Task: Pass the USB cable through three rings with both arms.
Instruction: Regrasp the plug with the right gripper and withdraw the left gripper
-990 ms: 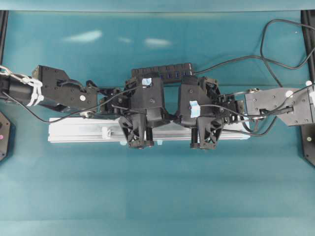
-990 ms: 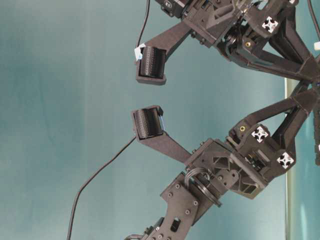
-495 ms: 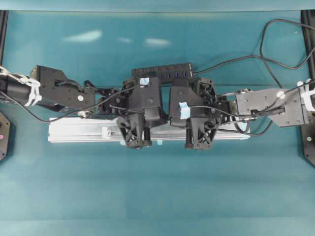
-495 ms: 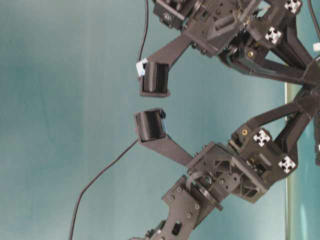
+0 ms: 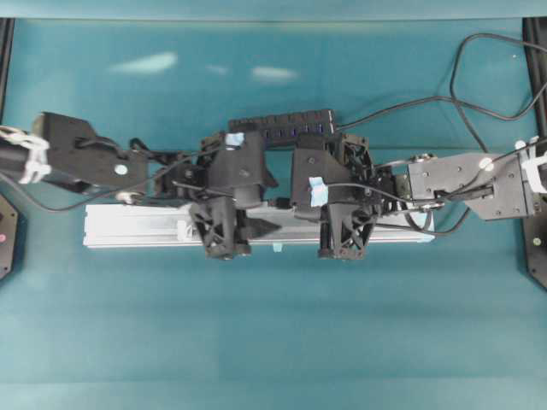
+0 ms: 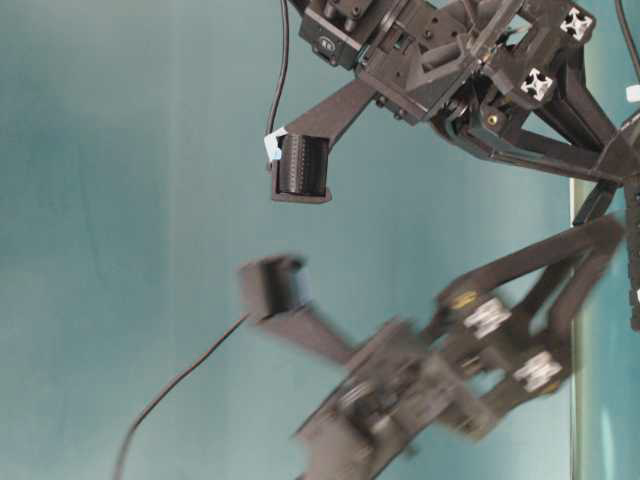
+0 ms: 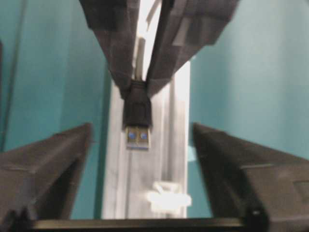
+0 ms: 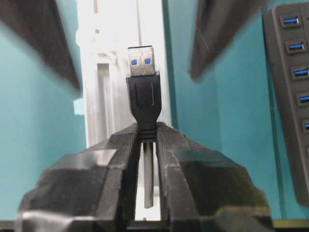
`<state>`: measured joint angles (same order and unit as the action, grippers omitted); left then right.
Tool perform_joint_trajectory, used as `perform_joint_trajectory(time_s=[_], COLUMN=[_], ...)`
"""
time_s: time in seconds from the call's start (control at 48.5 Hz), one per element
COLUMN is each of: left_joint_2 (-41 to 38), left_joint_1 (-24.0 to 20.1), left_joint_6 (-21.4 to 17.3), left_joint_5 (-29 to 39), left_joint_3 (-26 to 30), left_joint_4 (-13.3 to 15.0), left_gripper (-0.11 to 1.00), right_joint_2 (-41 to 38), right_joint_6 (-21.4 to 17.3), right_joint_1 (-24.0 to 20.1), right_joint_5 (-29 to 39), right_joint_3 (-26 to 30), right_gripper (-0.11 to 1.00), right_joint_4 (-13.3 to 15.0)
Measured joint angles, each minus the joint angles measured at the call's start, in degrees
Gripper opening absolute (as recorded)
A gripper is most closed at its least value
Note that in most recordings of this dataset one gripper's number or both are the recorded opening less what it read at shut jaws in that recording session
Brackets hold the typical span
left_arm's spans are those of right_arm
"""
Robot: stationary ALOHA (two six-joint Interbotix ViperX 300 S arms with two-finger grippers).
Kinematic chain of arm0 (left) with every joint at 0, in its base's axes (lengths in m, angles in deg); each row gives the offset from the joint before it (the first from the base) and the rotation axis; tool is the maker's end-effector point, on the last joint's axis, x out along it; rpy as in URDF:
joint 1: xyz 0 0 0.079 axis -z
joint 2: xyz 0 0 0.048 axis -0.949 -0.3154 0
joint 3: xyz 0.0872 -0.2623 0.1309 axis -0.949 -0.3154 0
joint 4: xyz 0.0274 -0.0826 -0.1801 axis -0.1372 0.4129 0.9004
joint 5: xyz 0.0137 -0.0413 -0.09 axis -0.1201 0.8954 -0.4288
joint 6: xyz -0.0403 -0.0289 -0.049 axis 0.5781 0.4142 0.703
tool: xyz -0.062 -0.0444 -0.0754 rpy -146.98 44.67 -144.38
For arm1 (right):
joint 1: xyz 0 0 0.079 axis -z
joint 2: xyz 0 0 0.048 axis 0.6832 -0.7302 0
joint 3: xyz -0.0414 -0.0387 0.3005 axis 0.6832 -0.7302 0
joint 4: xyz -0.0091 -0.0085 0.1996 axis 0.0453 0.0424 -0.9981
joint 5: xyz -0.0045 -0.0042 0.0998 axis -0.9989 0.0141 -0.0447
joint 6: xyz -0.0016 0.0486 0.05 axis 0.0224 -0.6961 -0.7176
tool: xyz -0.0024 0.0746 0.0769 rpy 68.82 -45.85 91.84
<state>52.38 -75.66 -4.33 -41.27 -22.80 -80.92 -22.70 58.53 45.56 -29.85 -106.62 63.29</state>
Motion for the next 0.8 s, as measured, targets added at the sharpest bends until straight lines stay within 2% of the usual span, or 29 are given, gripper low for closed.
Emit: perform_joint_trajectory(time_s=[0.392, 0.557, 0.805], left_joint_2=[16.17, 21.01, 25.40], left_joint_1=[0.00, 0.09, -0.09], left_joint_6=[-0.09, -0.09, -0.09], left_joint_5=[7.65, 8.79, 9.05], left_joint_3=[-6.42, -8.79, -10.02], left_joint_4=[0.00, 0.00, 0.00], left_gripper=[0.86, 0.85, 0.85], right_joint_2=[-2.46, -4.04, -6.68], right_joint_6=[0.09, 0.18, 0.18], right_joint_1=[-2.20, -3.43, -3.60], right_joint_5=[10.81, 15.82, 16.96], right_joint_3=[4.57, 6.77, 8.44], right_gripper=[-0.07, -0.07, -0.07], right_joint_4=[0.00, 0.09, 0.00])
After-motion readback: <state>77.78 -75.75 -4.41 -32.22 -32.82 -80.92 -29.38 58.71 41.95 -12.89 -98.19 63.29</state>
